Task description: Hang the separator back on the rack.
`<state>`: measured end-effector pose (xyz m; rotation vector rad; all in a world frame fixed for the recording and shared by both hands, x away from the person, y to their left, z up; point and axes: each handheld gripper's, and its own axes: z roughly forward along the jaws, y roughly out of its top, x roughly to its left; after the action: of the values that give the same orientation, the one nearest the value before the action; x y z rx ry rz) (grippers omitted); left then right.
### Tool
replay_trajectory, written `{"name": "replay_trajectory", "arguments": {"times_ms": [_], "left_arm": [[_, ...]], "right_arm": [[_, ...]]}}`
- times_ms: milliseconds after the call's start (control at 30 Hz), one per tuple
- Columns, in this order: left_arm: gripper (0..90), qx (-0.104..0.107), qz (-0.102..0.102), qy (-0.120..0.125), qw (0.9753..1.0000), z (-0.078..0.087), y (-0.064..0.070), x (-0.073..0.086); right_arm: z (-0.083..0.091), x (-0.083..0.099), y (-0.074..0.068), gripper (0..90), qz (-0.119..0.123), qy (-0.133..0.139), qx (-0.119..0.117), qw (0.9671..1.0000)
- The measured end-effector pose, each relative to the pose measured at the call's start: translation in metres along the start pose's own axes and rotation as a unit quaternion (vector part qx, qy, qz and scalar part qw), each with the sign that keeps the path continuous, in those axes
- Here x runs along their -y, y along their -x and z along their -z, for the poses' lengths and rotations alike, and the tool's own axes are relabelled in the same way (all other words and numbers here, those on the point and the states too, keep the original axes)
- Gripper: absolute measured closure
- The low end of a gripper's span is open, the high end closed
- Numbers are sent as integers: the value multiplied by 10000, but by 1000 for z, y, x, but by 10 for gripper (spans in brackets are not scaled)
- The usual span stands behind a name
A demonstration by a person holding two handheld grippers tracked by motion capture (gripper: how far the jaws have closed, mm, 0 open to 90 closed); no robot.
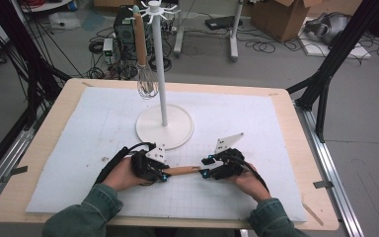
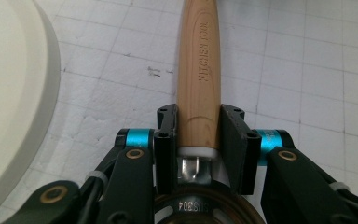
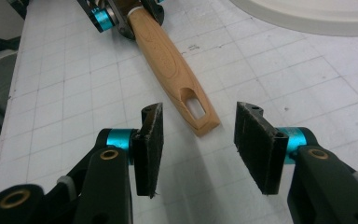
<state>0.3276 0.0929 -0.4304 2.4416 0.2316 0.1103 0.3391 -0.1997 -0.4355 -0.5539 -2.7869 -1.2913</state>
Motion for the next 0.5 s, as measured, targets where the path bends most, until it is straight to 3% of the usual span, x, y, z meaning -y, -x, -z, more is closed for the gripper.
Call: {"name": "replay_trajectory", "arguments": {"times_ms": [133, 500], "left_arm": [[695, 105, -28, 42, 9999, 2, 0, 0], [704, 151, -40, 179, 9997, 8, 1, 0]], "right_arm": [[0, 0, -1, 520, 10, -7, 5, 10000], [-3, -1, 0, 516, -38, -8, -66, 10000]]}}
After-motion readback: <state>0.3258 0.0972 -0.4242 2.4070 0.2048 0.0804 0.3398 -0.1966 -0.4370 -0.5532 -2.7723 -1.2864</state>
